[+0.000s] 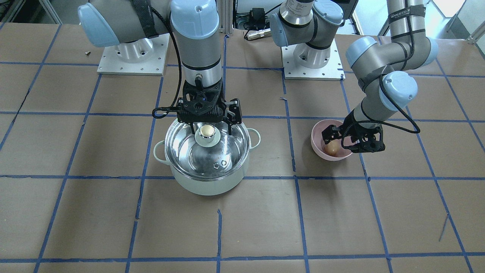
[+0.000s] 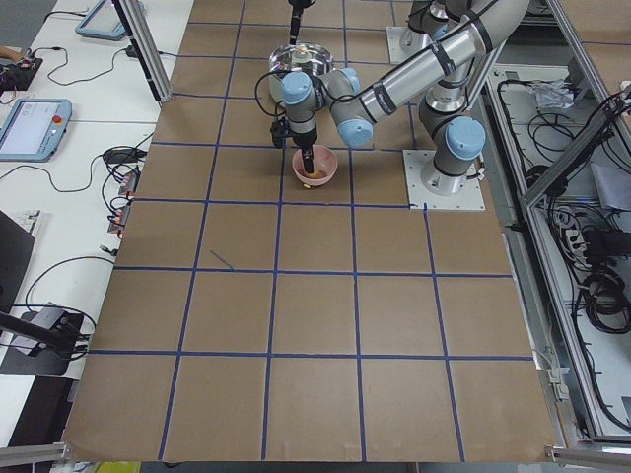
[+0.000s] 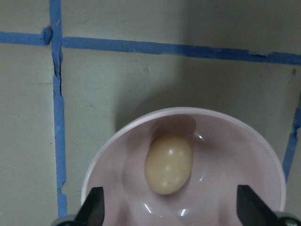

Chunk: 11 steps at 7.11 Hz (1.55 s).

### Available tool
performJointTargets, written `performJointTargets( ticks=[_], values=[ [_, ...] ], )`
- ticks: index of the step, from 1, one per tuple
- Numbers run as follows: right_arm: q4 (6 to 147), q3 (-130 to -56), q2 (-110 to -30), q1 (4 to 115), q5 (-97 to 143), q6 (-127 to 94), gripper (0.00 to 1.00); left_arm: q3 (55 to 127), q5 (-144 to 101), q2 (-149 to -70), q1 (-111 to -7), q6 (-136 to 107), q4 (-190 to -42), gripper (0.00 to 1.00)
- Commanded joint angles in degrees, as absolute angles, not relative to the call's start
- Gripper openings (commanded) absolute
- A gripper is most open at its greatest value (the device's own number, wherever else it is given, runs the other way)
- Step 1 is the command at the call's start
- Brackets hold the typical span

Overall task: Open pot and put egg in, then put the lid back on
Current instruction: 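Lower the left gripper onto the egg while the right gripper grasps the lid knob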

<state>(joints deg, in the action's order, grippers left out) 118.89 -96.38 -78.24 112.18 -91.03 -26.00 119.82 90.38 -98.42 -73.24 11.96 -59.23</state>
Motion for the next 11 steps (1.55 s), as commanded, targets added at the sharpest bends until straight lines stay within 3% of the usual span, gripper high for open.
performJointTargets(
  ticks=[1,3,4,5,6,9,10,11],
  values=[
    [119.3,-99.4,-78.0,112.5,-93.7,-25.4,0.97,120.0,90.4,-98.7,-73.9,12.0,-59.1,0.98],
    [119.9,-100.0,-77.8,112.6,-94.3,-25.1,0.94,119.9,90.4,-99.4,-74.1,11.9,-59.1,0.98],
    [119.9,-99.9,-77.8,112.6,-94.0,-25.3,0.88,119.9,90.4,-99.5,-74.2,11.9,-59.1,0.98],
    [120.3,-99.8,-77.9,112.7,-93.8,-25.5,0.71,120.0,90.5,-100.2,-74.2,11.8,-59.1,0.98],
    [120.4,-99.7,-77.8,112.7,-93.7,-25.1,0.63,119.9,90.6,-100.8,-74.2,11.9,-59.0,0.98],
    [122.4,-99.6,-76.6,112.7,-93.7,-24.1,0.61,120.0,90.5,-101.3,-74.2,11.8,-59.1,0.96],
    [122.4,-99.5,-76.6,112.6,-93.8,-23.7,0.47,120.0,90.5,-101.9,-74.2,11.8,-59.1,0.96],
    [122.2,-99.0,-77.0,112.6,-94.0,-23.6,0.40,120.0,90.6,-102.3,-74.2,11.8,-59.1,0.96]
  ],
)
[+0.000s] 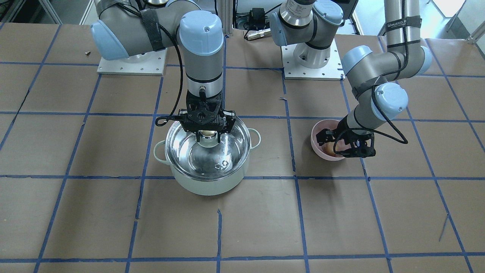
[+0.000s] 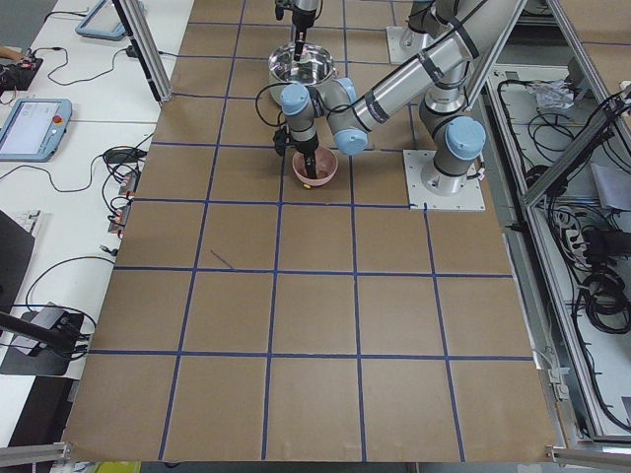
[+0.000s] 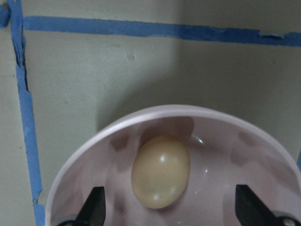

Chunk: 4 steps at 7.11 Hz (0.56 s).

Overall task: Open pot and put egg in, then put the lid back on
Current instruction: 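Lower the left gripper onto the egg while the right gripper grasps the lid knob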

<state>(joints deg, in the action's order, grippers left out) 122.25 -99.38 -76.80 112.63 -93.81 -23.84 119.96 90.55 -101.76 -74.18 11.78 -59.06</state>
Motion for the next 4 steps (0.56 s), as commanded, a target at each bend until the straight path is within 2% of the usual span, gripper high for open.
performJointTargets(
  ticks=[1,4],
  values=[
    [121.2,-97.6,-77.3,112.3,-94.3,-22.9,0.40,119.9,90.6,-102.4,-74.2,11.9,-59.1,0.96],
    [112.6,-94.8,-82.4,107.0,-94.0,-14.3,0.40,120.0,90.6,-102.6,-74.2,11.9,-59.1,0.93]
  ],
)
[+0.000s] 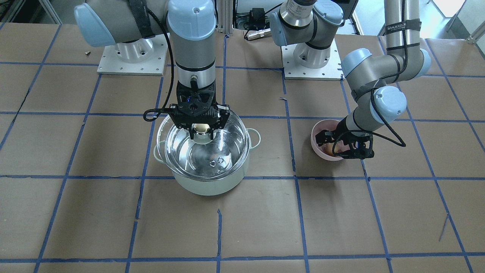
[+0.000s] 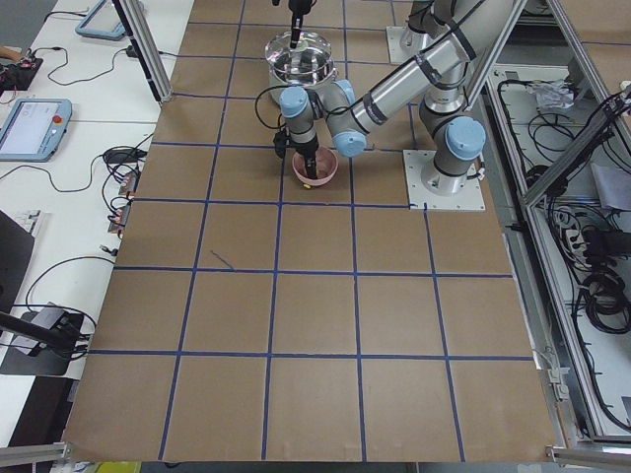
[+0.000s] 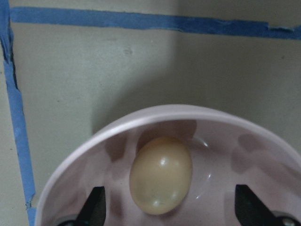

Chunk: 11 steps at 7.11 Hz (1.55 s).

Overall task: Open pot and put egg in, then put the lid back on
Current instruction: 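Lift the glass lid with the right gripper and move it beside the pot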

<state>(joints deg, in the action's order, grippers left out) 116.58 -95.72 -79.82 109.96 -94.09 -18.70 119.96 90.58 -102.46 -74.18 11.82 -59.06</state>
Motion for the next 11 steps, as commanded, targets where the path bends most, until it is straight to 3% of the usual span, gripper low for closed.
performJointTargets(
  ticks=[1,2,3,6,11],
  values=[
    [110.5,-95.3,-85.2,102.6,-93.7,-8.5,0.41,119.9,90.6,-102.6,-74.2,12.0,-59.1,0.81],
    [109.1,-94.9,-86.0,98.9,-92.4,-4.1,0.41,119.9,90.5,-102.6,-74.2,11.9,-59.1,0.64],
    [106.5,-94.8,-87.8,96.9,-92.5,-1.2,0.42,120.0,90.5,-102.5,-74.2,11.9,-59.1,0.39],
    [100.4,-95.0,-91.5,88.9,-92.6,10.7,0.42,119.8,90.5,-102.5,-74.2,11.9,-59.1,0.31],
    [98.9,-95.9,-91.5,80.9,-91.3,19.2,0.42,119.4,90.4,-102.5,-74.2,12.2,-59.1,0.28]
  ],
)
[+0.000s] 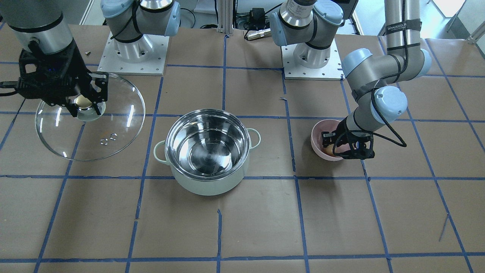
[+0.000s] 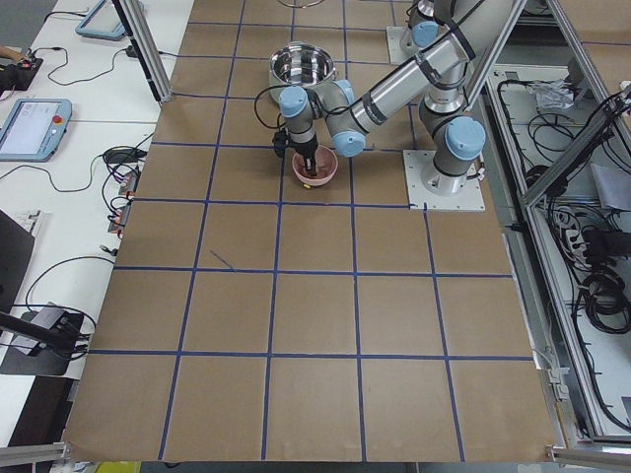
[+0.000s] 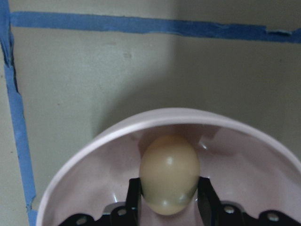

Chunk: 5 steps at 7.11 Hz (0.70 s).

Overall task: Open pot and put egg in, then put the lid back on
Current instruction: 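Lift the glass lid with the right gripper and move it beside the pot, then close the left gripper on the egg and lift it from the bowl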

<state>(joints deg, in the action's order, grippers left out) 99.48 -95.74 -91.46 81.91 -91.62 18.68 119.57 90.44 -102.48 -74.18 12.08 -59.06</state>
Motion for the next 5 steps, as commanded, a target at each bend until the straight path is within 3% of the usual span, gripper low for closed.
performJointTargets(
  ticks=[1,5],
  values=[
    [98.8,-96.0,-91.5,81.0,-91.2,19.1,0.42,117.7,90.4,-102.2,-74.2,12.2,-59.2,0.28],
    [98.7,-96.2,-91.5,80.9,-91.2,19.1,0.42,100.7,92.8,-99.4,-81.4,9.3,-77.6,0.28]
  ],
)
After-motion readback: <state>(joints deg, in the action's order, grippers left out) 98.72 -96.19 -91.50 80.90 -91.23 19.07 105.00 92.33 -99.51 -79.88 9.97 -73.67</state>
